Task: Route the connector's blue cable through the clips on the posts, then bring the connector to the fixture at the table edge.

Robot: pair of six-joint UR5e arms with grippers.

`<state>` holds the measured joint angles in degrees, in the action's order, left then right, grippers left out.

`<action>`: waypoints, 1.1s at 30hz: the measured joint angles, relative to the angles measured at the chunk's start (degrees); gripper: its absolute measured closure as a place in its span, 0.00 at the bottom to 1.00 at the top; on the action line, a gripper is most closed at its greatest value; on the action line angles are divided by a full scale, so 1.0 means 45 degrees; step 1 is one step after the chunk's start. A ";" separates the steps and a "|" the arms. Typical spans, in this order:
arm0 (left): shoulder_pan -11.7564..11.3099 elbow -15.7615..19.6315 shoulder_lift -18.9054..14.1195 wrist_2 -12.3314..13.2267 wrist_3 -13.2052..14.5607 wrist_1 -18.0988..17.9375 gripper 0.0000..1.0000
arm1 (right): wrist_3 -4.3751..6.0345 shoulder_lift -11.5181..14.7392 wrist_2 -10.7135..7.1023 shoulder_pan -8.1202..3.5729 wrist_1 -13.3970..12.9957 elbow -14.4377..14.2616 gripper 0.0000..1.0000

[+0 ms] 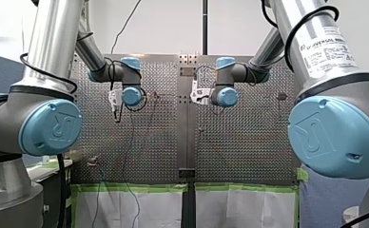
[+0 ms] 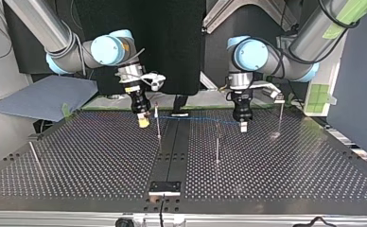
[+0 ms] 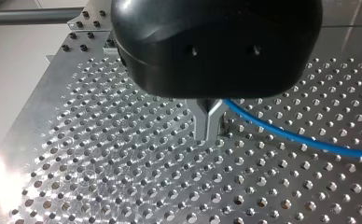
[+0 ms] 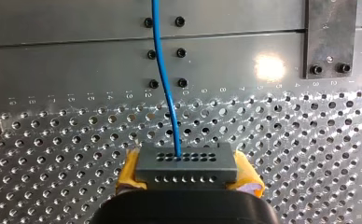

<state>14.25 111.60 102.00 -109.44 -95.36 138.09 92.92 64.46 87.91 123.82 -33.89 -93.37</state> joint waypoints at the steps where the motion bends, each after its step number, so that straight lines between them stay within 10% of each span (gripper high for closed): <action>1: -0.0044 -0.0018 0.0030 0.0045 0.0002 0.0003 1.00 | 0.0004 0.0000 -0.0001 -0.0002 0.0003 0.0017 1.00; 33: -0.0694 -0.1646 0.1042 0.1106 -0.0064 0.0597 1.00 | 0.0000 -0.0066 0.0069 -0.0452 0.0164 0.0594 1.00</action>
<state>11.13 104.20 106.68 -104.46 -95.65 140.77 92.92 64.16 88.23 121.78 -33.16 -90.70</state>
